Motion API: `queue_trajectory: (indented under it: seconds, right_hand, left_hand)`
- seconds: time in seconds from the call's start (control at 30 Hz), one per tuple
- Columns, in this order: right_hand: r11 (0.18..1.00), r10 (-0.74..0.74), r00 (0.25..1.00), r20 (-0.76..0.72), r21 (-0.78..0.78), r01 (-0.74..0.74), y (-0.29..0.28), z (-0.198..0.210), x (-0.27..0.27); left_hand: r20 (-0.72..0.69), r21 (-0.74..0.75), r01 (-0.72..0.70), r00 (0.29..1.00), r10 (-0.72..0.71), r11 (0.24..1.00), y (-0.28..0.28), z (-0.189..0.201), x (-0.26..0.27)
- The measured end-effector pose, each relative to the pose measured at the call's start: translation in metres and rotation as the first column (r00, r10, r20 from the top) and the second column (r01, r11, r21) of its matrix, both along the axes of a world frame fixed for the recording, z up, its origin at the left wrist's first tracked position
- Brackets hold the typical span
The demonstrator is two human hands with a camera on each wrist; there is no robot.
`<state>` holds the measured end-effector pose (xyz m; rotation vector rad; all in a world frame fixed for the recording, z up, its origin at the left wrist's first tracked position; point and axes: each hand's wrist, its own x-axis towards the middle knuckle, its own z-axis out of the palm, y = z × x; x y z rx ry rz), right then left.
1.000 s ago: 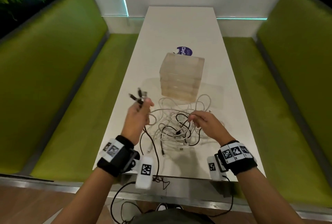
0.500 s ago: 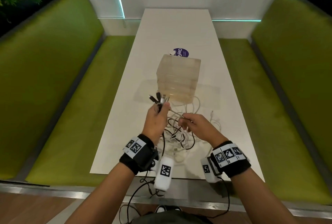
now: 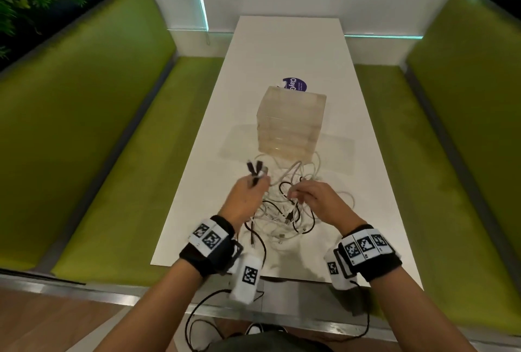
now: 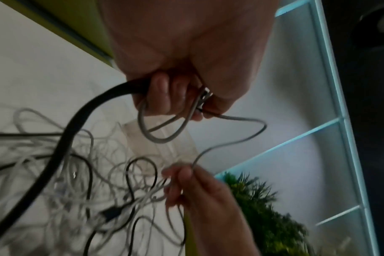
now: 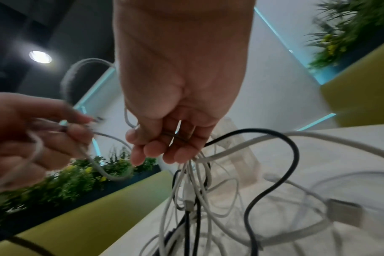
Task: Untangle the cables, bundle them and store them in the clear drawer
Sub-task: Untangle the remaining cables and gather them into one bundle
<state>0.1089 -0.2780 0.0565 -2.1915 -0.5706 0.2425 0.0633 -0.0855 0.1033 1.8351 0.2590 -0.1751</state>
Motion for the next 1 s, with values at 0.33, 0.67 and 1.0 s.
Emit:
queue_trajectory:
  seconds: [0.33,0.67,1.0]
  right_hand:
    - [0.99,0.042,0.998,0.036,-0.139,-0.037,0.01,0.018,-0.014]
    - [0.966,-0.196,0.97,-0.14,-0.196,0.167,-0.014,-0.011,-0.002]
    - [0.989,-0.079,0.995,-0.055,-0.129,0.072,0.013,0.014,-0.01]
  left_hand:
    - [0.064,0.129,0.112,0.991,-0.121,0.985,-0.035,-0.012,0.0]
    - [0.266,-0.102,-0.174,0.944,0.196,0.979,0.003,0.017,-0.007]
    - [0.104,0.041,0.019,0.994,-0.023,0.999,0.001,-0.005,-0.006]
